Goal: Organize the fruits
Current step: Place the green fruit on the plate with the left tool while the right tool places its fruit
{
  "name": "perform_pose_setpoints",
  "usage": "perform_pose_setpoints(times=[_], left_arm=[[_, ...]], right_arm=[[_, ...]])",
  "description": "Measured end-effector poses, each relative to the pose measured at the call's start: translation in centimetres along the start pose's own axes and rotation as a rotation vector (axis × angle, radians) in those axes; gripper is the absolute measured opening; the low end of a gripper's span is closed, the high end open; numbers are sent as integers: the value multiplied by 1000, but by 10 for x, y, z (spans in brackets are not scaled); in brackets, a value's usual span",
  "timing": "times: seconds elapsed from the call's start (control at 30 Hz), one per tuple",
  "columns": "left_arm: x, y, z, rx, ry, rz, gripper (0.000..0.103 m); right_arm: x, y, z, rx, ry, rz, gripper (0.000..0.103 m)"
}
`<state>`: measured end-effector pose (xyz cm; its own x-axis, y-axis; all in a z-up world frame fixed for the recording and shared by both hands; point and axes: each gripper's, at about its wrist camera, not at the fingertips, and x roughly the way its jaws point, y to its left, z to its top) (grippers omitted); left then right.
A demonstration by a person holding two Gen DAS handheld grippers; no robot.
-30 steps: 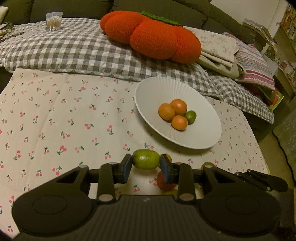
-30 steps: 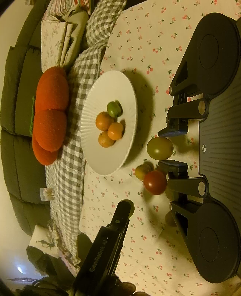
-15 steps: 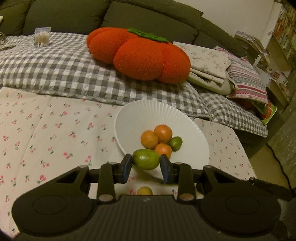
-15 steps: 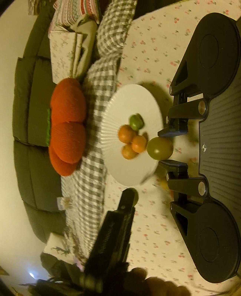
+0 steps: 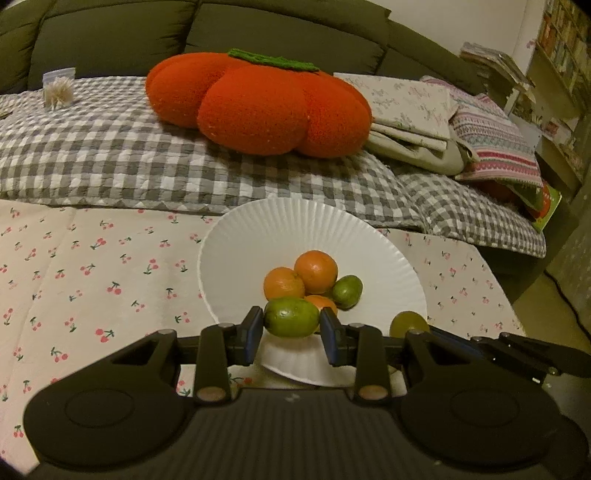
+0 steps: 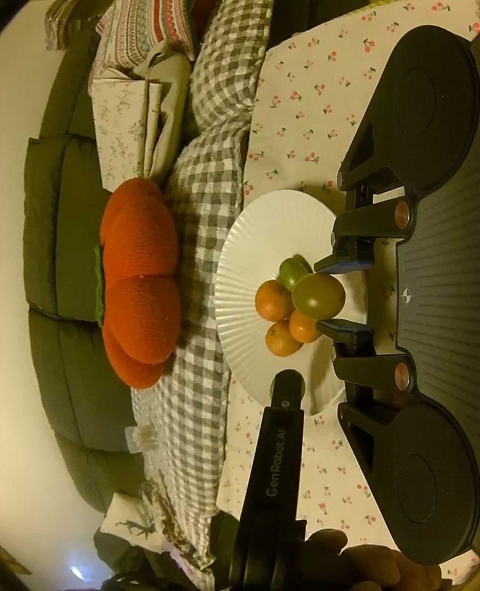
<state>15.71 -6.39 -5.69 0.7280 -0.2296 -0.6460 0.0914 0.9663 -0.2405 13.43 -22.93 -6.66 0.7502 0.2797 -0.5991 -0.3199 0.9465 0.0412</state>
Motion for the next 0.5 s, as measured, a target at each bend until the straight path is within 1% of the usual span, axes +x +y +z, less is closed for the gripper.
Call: perform_pose_setpoints(times=[0.17,0.33,0.43,0.5], left_arm=[[10,-1,-5,15,30,8,32],[11,-1,-6,24,19,11,32],[11,-2,-5,27,20,16,37],[9,0,-4,27,14,15,44]], right_arm=[[9,0,-1,-9,17,-4,24],[17,0,-4,-13,34,-18,25],[18,-1,-3,-2,34,-25,26],[18,-2,-3,0,31,-29,28]])
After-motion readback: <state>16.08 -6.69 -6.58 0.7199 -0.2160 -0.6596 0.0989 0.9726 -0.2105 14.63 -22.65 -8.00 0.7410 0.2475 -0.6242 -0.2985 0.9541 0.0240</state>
